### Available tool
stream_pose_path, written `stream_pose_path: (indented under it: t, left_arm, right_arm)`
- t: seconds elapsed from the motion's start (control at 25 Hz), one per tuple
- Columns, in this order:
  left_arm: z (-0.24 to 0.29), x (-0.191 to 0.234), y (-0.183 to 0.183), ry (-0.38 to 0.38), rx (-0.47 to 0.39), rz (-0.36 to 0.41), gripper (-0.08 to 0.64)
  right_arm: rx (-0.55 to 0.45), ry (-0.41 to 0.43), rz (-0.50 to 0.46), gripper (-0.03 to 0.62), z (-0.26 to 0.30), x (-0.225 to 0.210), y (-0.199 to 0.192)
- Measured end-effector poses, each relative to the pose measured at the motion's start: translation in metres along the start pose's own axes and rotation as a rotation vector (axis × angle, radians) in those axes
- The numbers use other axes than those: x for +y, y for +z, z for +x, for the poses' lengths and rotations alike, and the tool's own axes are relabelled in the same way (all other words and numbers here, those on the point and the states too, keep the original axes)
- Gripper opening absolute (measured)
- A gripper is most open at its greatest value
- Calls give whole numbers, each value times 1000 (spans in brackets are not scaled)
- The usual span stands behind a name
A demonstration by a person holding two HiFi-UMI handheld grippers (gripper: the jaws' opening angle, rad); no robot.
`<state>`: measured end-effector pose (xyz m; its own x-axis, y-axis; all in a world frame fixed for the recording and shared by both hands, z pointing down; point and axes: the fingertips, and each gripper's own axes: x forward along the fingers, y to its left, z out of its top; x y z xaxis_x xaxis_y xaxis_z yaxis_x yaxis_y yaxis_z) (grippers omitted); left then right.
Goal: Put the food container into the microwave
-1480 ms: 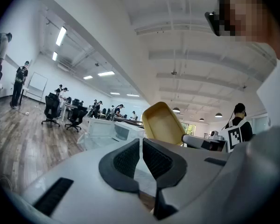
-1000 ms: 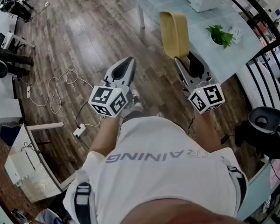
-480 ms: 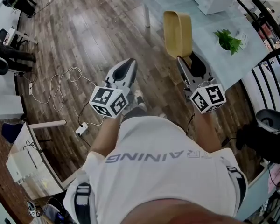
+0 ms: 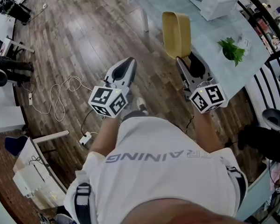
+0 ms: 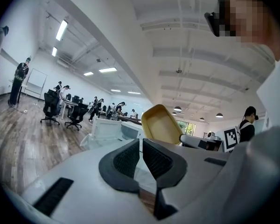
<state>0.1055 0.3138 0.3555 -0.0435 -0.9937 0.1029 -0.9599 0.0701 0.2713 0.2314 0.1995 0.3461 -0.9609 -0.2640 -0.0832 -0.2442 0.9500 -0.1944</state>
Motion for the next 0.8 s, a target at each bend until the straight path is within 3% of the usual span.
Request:
stream_pose_path:
  t: [0.4,0.8]
  left_arm:
    - [38,82,23,-23,-7,-34,49]
    - [40,157,31,-26,-8,-61,49]
  right_arm:
    - [30,-9,-25,215,92,-5,-4]
    - [45,8,-19,215,166,17,-22]
